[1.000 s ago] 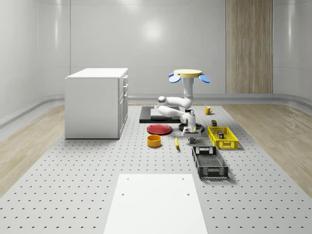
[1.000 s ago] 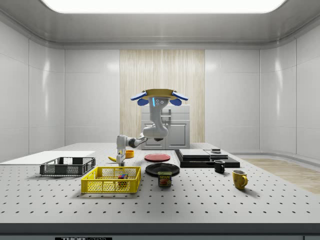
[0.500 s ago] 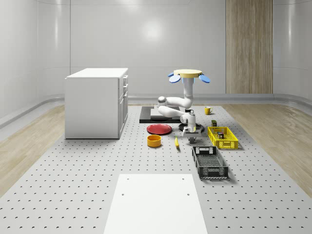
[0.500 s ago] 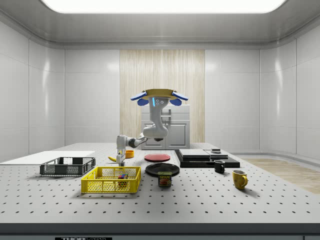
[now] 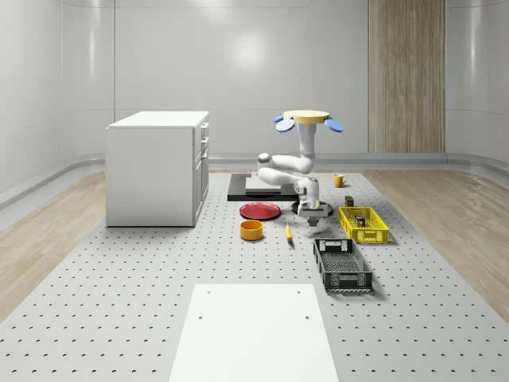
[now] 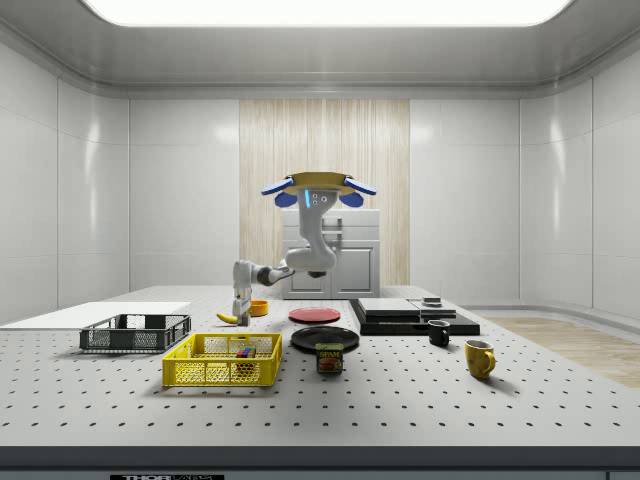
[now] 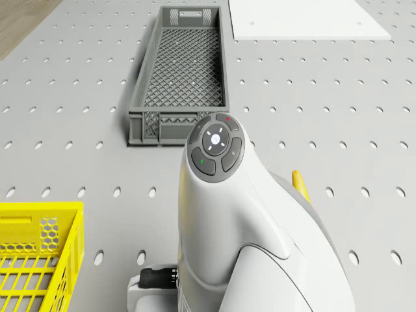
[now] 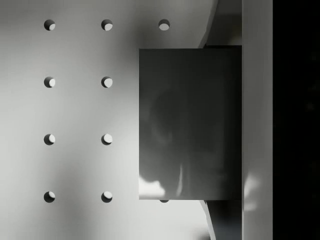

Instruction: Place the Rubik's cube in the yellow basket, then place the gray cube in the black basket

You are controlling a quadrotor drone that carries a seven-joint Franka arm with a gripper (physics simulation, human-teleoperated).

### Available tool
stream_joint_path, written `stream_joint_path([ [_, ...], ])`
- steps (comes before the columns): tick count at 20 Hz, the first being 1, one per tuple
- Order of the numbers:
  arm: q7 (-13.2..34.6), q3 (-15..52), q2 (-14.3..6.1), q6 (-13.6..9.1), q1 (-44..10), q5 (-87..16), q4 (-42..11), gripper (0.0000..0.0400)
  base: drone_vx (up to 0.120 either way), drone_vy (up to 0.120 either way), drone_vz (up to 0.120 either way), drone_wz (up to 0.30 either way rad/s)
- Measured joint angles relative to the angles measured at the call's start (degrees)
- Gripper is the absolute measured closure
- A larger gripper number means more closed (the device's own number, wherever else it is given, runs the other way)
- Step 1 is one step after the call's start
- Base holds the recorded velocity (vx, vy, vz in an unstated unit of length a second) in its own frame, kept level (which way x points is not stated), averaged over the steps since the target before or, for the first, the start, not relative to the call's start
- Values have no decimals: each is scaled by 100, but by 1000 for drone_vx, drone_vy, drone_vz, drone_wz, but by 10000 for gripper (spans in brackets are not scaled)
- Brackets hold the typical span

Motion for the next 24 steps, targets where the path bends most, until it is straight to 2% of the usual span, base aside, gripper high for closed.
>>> stream_joint_path([
  [3,0,92,-8,-31,13,87,-23,150,0,0,120,0],
  [6,1,143,-17,-44,19,137,-35,150,120,0,27,0],
  [12,3,183,-35,-44,20,181,-43,150,120,93,0,0],
  [18,6,194,-51,-33,18,197,-44,150,120,0,87,0],
  [24,8,197,-66,-20,15,205,-44,150,120,113,0,0],
])
